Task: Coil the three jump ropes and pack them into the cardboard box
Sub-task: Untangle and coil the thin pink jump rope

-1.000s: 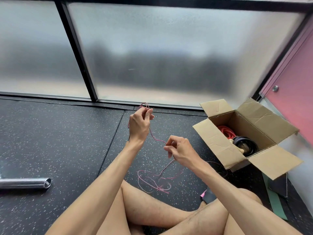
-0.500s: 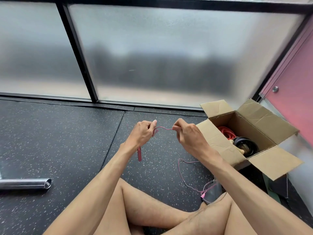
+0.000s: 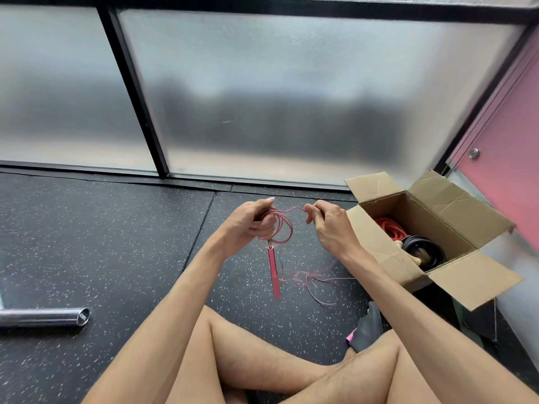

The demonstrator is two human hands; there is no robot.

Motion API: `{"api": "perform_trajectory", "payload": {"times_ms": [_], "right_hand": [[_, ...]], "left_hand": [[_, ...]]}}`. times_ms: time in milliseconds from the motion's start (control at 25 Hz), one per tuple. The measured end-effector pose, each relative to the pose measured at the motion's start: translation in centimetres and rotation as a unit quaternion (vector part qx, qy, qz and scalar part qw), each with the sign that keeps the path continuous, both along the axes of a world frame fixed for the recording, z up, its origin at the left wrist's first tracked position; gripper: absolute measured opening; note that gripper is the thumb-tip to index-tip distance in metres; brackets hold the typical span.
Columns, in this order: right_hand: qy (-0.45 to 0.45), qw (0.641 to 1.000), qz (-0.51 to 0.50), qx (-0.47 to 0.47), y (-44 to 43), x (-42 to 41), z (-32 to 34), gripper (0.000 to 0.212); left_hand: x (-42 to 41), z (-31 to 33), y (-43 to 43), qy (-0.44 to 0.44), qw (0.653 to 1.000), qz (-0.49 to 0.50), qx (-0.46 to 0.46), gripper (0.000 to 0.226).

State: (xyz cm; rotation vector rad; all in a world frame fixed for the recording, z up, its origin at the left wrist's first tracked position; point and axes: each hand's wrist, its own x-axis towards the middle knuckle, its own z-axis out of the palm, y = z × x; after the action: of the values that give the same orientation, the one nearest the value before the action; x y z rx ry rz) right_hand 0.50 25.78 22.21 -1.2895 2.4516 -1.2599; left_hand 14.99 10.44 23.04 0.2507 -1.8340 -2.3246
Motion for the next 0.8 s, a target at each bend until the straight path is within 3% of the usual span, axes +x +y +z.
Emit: {"api": "perform_trajectory", "payload": {"times_ms": [240, 600, 800], "right_hand": [[-0.073, 0.996, -0.008, -0.05, 1.0, 0.5, -2.2, 0.018], [-0.119, 0.985, -0.028, -0.12, 1.4, 1.3, -3.7, 0.025], [-0.154, 0.986, 0.005, -0.068, 1.2, 1.1, -4.5, 0.025]], "left_hand": [[0.1, 0.6, -0.6, 0.102, 0.971, 0.068, 0.204, 0.038], [0.1, 0.6, -0.8, 0.12, 0.945, 0.116, 0.281, 0.033], [-0.9, 0.7, -0.7, 0.155, 0.925, 0.17, 0.303, 0.038]]}}
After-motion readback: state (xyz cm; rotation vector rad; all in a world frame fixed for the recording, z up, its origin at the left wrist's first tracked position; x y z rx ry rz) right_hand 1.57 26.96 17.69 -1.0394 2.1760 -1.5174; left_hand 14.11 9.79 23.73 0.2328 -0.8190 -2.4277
